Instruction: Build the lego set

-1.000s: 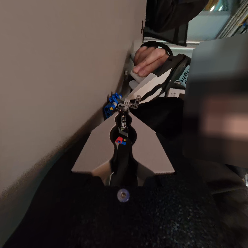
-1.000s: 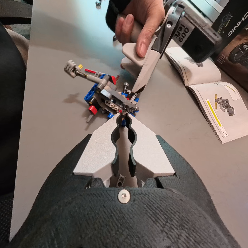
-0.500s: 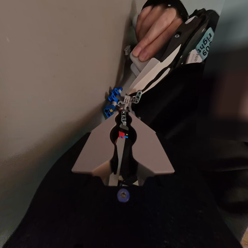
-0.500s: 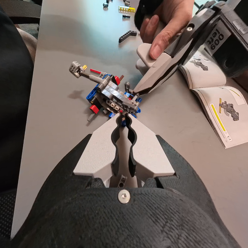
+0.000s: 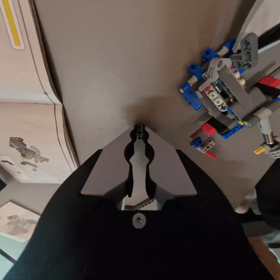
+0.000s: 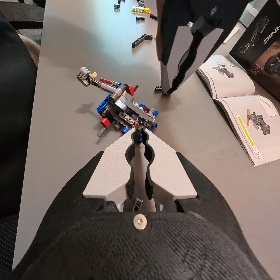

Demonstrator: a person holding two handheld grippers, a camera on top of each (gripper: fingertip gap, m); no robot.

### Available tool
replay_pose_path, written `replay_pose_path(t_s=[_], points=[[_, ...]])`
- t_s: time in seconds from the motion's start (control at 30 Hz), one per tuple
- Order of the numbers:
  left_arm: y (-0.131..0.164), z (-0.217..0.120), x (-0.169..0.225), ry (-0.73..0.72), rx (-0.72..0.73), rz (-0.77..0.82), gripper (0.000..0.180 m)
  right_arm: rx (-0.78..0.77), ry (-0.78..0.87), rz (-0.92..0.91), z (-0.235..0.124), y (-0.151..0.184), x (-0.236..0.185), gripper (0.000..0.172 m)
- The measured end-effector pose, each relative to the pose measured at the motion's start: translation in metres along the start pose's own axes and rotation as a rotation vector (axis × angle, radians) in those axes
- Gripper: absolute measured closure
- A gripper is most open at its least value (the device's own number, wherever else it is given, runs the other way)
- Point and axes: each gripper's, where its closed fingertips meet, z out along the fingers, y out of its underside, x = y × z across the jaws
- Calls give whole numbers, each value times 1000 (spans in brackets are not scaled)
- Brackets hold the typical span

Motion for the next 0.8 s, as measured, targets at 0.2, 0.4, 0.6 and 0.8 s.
replay_pose_path(t_s=[0.2,0.4,0.6,0.8], points=[[-1,0,0,-44,115,32,177,0,0,0,0,0,0,169],[-2,0,-2,-34,184,23,177,0,1,1,0,0,0,169],[-3,-1,9,73,232,41,177,-1,2,5,0,0,1,169],[-57,-55,47,843,614,-355,177,-2,2,6,0,0,1,169]])
